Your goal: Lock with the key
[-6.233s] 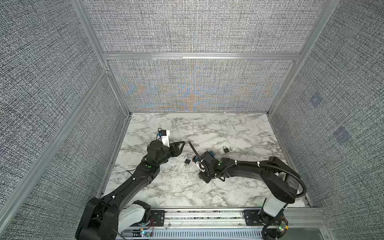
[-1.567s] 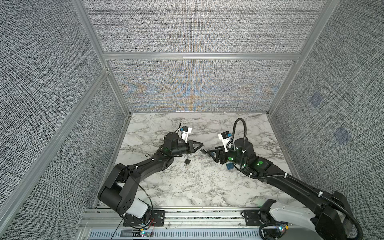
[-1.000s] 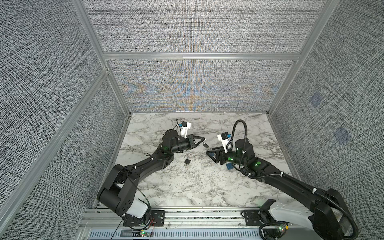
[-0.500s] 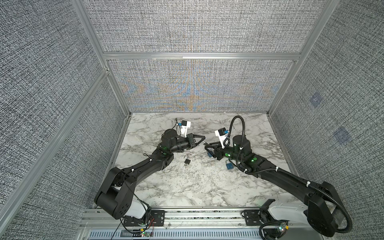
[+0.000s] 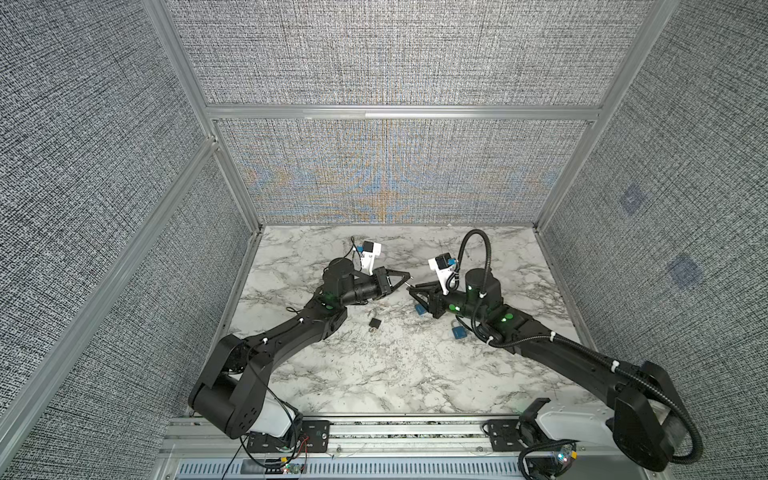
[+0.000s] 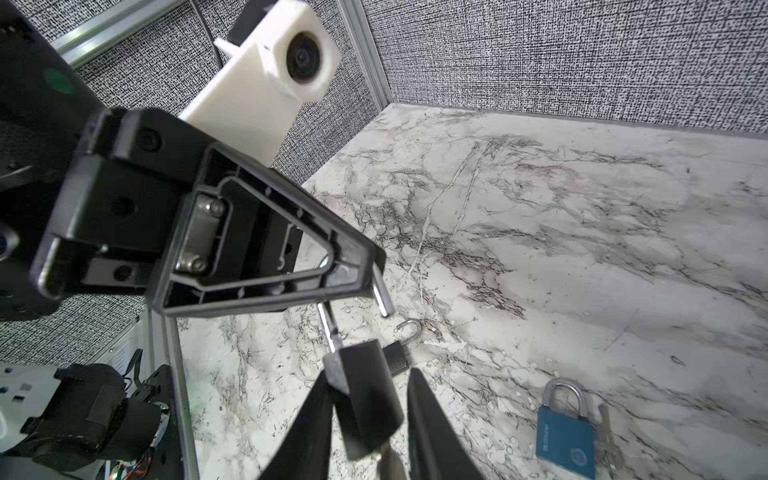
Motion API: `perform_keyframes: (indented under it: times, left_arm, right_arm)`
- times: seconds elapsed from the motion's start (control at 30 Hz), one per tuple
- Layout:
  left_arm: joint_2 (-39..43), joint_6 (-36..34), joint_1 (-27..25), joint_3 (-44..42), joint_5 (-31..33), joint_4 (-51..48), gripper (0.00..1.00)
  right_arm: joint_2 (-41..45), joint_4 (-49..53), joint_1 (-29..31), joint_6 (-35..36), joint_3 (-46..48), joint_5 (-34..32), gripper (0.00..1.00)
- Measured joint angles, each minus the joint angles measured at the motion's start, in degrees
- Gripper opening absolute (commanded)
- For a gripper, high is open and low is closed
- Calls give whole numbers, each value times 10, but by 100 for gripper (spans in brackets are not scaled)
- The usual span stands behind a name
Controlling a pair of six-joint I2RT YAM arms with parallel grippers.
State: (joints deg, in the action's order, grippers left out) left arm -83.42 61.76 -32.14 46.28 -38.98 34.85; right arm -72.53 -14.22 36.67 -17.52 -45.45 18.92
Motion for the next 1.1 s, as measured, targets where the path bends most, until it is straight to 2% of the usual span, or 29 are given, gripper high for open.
perform_keyframes:
  times: [0.17,0.27,0.33,0.53,0.63,0.67,0.83,1.1]
  left_arm:
    - [0,2,0,0,0,0,0]
    - [0,6,0,0,2,1,0]
    - [0,11,0,0,2,2,0]
    - [0,13,1,-3,2,15,1]
    - [5,11,7,-9,-3,18,31]
    - [9,6,12,-12,-2,18,35]
    - [39,-20,46,-17,3,1,40]
    - [73,-155,52,22,-24,-80,38]
  right_arm:
    - [-5,-1,0,1,0,6,23]
    - [-5,-1,0,7,0,13,13]
    - [-5,-1,1,10,0,21,1]
    - [0,0,1,10,0,28,0]
    - [3,5,0,9,-2,38,0]
    - [4,11,-3,5,-4,37,0]
    - [4,42,-26,-5,-16,61,0]
    - [2,83,-49,-9,-26,153,0]
